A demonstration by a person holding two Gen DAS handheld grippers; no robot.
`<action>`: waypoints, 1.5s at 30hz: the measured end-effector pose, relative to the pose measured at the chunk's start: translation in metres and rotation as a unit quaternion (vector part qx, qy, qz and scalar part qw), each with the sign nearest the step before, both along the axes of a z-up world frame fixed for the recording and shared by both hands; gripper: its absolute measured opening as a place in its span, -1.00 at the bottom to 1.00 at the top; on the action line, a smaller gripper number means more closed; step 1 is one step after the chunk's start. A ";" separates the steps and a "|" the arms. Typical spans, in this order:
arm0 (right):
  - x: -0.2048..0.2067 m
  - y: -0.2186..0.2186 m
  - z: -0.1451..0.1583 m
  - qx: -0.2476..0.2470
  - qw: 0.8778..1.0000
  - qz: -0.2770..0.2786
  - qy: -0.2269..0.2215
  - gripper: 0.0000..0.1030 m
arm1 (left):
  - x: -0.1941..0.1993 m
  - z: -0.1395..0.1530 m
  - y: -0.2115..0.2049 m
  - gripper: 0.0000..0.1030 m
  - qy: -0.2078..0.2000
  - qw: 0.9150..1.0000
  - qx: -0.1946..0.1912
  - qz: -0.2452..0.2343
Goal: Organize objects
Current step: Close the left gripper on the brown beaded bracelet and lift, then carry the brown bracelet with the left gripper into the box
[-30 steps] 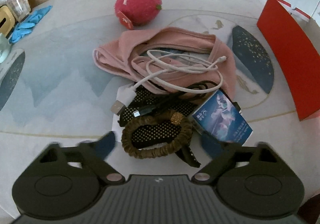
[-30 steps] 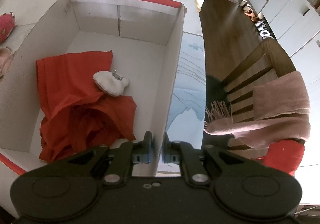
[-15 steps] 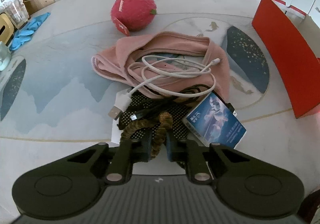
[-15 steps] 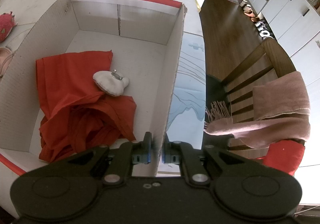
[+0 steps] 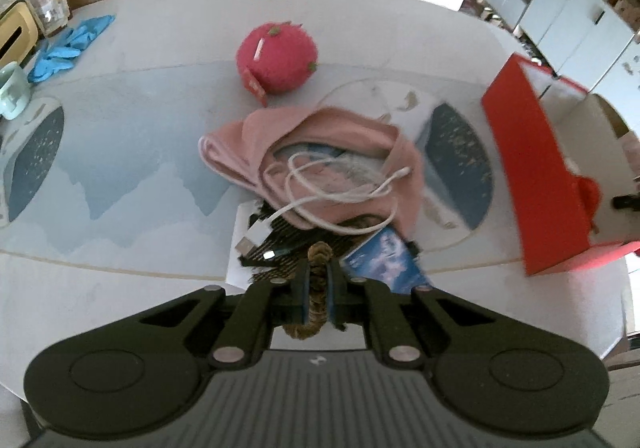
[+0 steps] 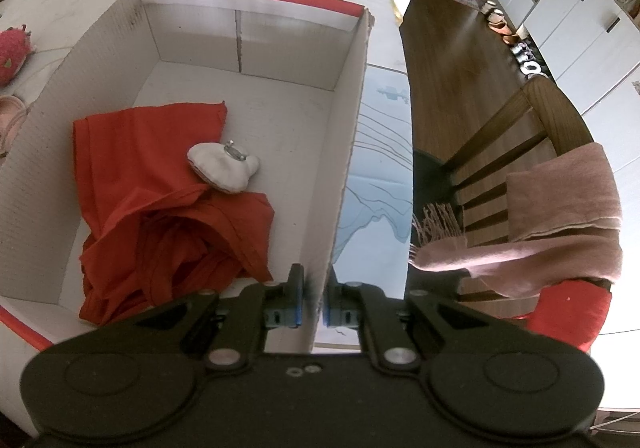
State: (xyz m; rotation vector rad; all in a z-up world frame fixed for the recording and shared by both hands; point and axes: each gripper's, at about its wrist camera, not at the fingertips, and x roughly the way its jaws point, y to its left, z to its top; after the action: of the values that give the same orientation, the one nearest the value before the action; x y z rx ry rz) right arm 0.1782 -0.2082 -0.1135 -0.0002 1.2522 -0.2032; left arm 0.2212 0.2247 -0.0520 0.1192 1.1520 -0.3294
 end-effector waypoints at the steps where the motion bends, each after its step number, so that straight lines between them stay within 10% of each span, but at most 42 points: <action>1: 0.000 0.000 0.000 0.000 1.000 0.000 0.000 -0.88 | 0.000 0.006 -0.002 -0.87 -0.002 1.000 -0.002 -0.004; 23: -0.001 -0.002 0.000 0.016 1.000 0.014 0.000 -0.90 | 0.000 0.068 -0.151 -0.87 -0.049 0.979 -0.039 -0.195; 45: -0.004 0.000 -0.004 0.021 0.999 0.033 0.002 -0.89 | 0.004 0.029 -0.321 -0.87 -0.058 0.937 -0.007 -0.345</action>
State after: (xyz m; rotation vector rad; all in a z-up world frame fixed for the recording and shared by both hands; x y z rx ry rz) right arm 0.1742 -0.2080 -0.1173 -0.0055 1.2584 -0.1199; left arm 0.2256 -0.0968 -0.0231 0.5315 0.9594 -0.9399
